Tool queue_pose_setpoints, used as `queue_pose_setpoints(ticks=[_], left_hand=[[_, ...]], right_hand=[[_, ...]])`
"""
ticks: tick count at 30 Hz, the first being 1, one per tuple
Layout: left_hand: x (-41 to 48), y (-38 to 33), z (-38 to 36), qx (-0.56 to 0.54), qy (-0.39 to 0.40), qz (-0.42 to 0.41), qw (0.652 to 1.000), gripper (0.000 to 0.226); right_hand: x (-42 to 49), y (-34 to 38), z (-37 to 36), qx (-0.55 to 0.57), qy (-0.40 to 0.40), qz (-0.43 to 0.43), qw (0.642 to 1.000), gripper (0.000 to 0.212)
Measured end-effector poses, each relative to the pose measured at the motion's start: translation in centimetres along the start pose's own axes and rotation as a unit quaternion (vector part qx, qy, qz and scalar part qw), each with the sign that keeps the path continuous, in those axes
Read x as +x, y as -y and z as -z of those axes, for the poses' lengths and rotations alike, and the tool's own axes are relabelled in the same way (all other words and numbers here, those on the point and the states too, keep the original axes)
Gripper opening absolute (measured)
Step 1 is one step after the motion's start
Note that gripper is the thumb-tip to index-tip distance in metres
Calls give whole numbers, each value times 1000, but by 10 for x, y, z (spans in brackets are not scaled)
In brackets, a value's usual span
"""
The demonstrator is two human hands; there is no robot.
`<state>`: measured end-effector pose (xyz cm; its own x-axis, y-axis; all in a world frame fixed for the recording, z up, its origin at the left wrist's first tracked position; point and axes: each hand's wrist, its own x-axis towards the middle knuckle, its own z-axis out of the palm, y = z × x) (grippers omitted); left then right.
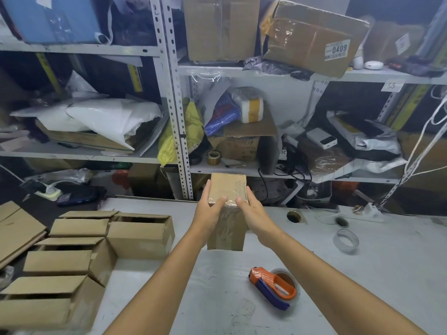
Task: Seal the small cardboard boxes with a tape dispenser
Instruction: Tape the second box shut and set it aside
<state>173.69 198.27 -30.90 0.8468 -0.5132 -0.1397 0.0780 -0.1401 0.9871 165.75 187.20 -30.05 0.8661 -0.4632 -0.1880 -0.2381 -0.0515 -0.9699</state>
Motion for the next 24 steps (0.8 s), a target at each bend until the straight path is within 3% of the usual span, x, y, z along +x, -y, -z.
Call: queue_pose_setpoints(ticks=[3,8,15,19,24], left_hand=[[-3,1,0,8,-11,1,1000,71],[-4,-2,4,-10,-33,13,999,62],[-11,-4,-3,1,-21,3,1000,77],[-7,-4,-3,2,-16,10,1000,70],[0,-8,-5,15,45,49,998,73]], right_hand=[[-5,6,-1,-7,15,0,1000,51],[-5,5,5,-23,44,-26,998,59],[-10,5,-3,-40,23,-17,999,59],[-7,-3,-5,-22,-2,-24,999,56],[-5,-4,2,8,-50,-76,996,46]])
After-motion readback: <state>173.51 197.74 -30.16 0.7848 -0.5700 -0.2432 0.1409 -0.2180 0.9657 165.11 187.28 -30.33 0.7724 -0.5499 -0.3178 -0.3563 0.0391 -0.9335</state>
